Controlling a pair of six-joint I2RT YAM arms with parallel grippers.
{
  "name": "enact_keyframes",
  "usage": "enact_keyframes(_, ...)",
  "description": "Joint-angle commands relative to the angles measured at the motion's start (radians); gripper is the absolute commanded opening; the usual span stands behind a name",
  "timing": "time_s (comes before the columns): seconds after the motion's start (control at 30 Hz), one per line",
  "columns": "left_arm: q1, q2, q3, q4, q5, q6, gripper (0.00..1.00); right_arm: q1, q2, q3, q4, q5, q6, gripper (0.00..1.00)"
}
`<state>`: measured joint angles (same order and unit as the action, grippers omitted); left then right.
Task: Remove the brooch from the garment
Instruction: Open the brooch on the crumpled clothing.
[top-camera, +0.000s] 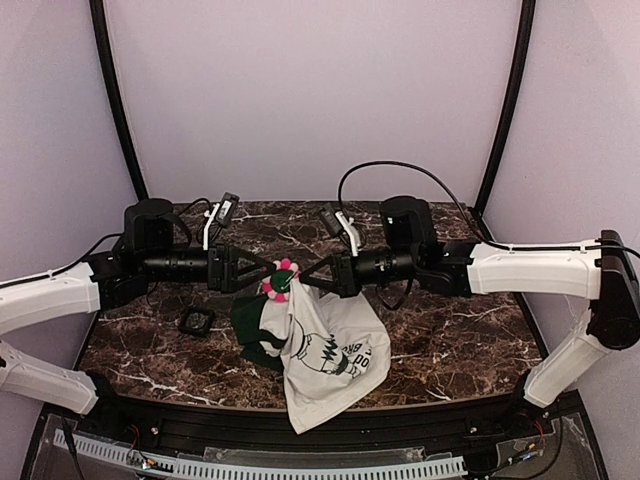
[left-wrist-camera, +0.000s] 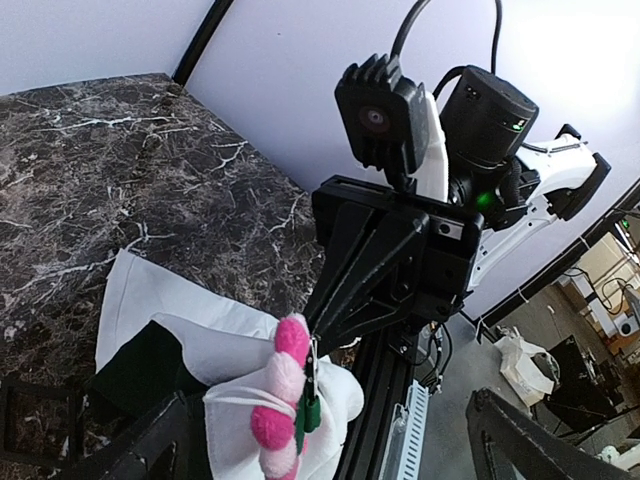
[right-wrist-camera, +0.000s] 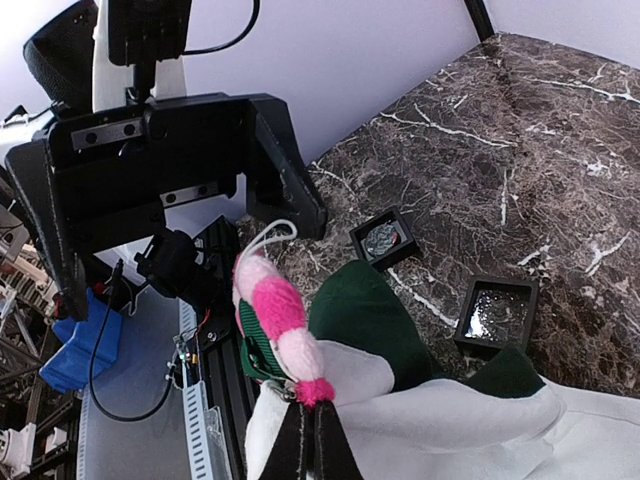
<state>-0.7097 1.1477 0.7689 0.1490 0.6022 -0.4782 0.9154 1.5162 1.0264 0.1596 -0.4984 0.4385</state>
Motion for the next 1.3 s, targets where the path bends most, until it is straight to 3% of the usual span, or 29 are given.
enact_keyframes(0.0,0.022,-0.014,0.093,-0.246,-0.033,0.131,0.99,-0.007,-0.022,0.050,-0.074,-0.042,-0.065,0.00)
enact_keyframes(0.2,0.034,0.044,0.214,-0.388,0.011,0.265,0.99,-0.007,-0.013,0.071,-0.071,-0.078,-0.060,0.00)
enact_keyframes(0.57,0.034,0.133,0.241,-0.396,0.197,0.335,0.99,-0.007,-0.011,0.081,-0.077,-0.118,-0.041,0.00)
enact_keyframes(0.7,0.033,0.143,0.229,-0.372,0.230,0.323,0.95,-0.007,-0.005,0.088,-0.081,-0.124,-0.043,0.00)
enact_keyframes(0.9,0.033,0.161,0.220,-0.351,0.236,0.297,0.77,-0.004,0.013,0.106,-0.108,-0.131,-0.054,0.00)
enact_keyframes(1.27,0.016,0.193,0.231,-0.377,0.187,0.311,0.75,-0.001,0.032,0.119,-0.123,-0.122,-0.067,0.00)
